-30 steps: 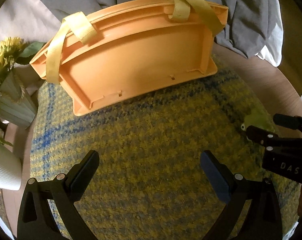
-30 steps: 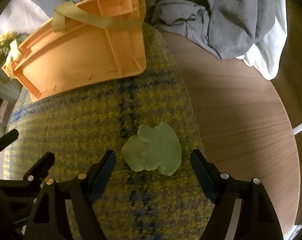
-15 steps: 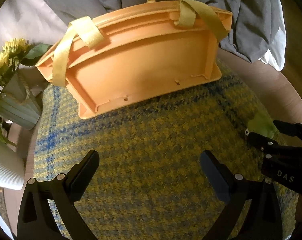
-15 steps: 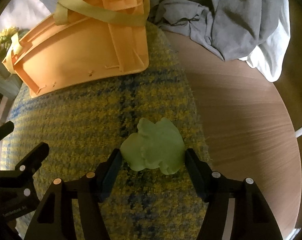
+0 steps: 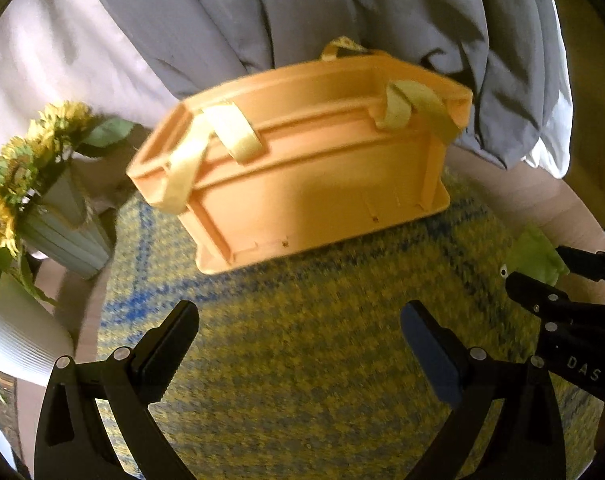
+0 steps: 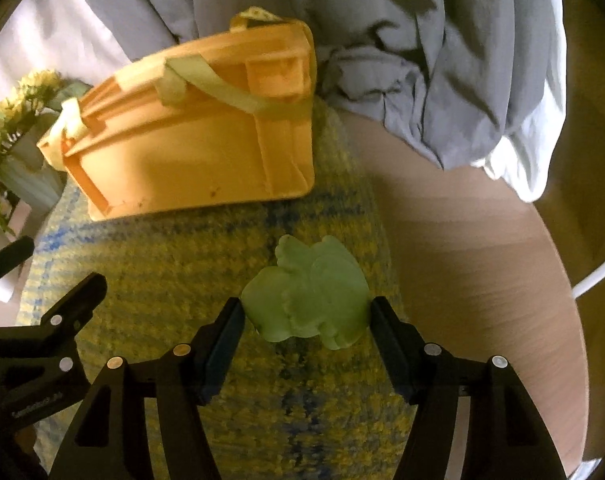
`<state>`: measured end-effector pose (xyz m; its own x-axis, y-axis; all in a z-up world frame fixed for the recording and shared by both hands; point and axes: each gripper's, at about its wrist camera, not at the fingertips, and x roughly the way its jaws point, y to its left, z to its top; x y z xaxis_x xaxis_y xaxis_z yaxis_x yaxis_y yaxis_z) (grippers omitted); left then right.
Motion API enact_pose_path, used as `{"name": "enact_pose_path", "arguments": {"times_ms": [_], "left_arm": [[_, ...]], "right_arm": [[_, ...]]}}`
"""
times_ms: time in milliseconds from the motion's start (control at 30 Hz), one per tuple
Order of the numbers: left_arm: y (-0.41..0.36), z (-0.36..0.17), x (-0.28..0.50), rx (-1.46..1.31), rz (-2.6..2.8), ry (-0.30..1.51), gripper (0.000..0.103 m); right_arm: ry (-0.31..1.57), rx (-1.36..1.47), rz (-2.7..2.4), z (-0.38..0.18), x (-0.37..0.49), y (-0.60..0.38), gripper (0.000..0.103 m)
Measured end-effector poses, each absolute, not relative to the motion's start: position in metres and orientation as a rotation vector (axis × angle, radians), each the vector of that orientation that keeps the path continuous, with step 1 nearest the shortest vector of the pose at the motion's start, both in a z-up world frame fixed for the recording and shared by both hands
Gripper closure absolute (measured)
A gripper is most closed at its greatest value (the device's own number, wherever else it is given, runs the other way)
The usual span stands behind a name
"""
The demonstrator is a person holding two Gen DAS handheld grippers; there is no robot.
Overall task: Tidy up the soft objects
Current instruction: 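Lift the leaf plush over the orange crate with the right gripper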
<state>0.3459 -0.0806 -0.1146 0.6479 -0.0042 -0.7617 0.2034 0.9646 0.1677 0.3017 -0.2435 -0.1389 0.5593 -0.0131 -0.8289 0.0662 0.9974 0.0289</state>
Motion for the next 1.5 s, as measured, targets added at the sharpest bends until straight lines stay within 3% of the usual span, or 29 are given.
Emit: {"name": "enact_pose_path", "arguments": {"times_ms": [733, 1500], "left_arm": [[-0.032, -0.026, 0.338, 0.140, -0.022, 0.600, 0.000], [0.007, 0.011, 0.366, 0.108, 0.076, 0.472, 0.000]], "right_arm": [[0.688, 0.061, 0.055, -0.049, 0.314, -0.206, 0.038], [0.526, 0.036, 0.137, -0.004, 0.363, -0.167, 0.038]]}}
